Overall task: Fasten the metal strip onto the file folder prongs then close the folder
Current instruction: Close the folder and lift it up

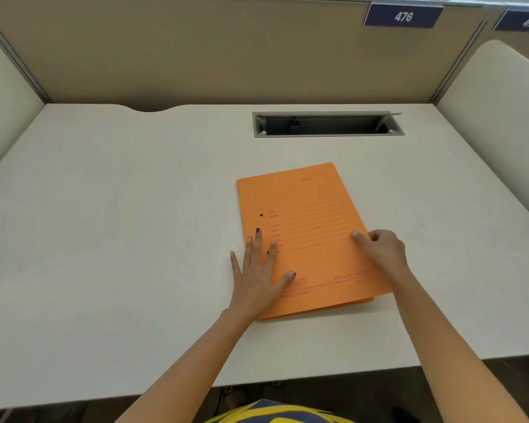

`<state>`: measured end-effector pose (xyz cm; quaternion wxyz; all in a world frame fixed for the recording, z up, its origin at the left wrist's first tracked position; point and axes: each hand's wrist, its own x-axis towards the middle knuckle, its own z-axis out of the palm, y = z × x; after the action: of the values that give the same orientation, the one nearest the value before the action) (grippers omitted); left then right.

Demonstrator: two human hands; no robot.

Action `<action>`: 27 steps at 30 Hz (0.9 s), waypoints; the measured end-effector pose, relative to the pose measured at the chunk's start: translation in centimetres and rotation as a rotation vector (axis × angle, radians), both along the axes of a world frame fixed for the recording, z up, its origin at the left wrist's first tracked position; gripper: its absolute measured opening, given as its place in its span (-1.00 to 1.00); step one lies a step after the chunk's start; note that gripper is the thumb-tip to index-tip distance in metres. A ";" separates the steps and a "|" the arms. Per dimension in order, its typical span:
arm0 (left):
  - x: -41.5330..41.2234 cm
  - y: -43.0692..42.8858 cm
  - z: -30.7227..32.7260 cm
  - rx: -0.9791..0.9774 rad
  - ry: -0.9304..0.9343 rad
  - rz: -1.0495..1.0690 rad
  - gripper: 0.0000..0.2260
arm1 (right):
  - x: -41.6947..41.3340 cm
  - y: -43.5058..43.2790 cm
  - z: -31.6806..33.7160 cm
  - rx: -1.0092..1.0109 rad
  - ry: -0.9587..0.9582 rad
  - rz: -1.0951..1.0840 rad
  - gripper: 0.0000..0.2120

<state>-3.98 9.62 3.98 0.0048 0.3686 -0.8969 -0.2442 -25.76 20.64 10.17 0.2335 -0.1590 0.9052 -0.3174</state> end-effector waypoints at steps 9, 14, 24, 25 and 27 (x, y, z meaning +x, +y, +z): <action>-0.3 0.5 0.9 0.112 0.074 0.189 -0.30 | 3.1 -0.8 -2.5 0.192 0.134 -0.169 -0.34; -0.4 0.4 1.7 0.122 0.095 0.275 -0.37 | 4.0 -1.4 -2.6 0.209 0.138 -0.209 -0.35; 0.5 -1.6 2.5 0.570 0.420 0.669 -0.34 | 3.3 -1.4 -2.9 0.114 0.052 -0.199 -0.40; 0.8 -1.8 2.6 0.606 0.417 0.695 -0.40 | 3.4 -1.3 -3.0 0.097 0.050 -0.198 -0.42; 1.0 -2.0 2.6 0.627 0.426 0.726 -0.53 | 3.4 -1.2 -3.1 0.062 0.054 -0.197 -0.44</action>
<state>-2.96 7.58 6.61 0.1606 0.5818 -0.5743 -0.5531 -22.36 19.41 7.10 0.1817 -0.0704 0.9317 -0.3064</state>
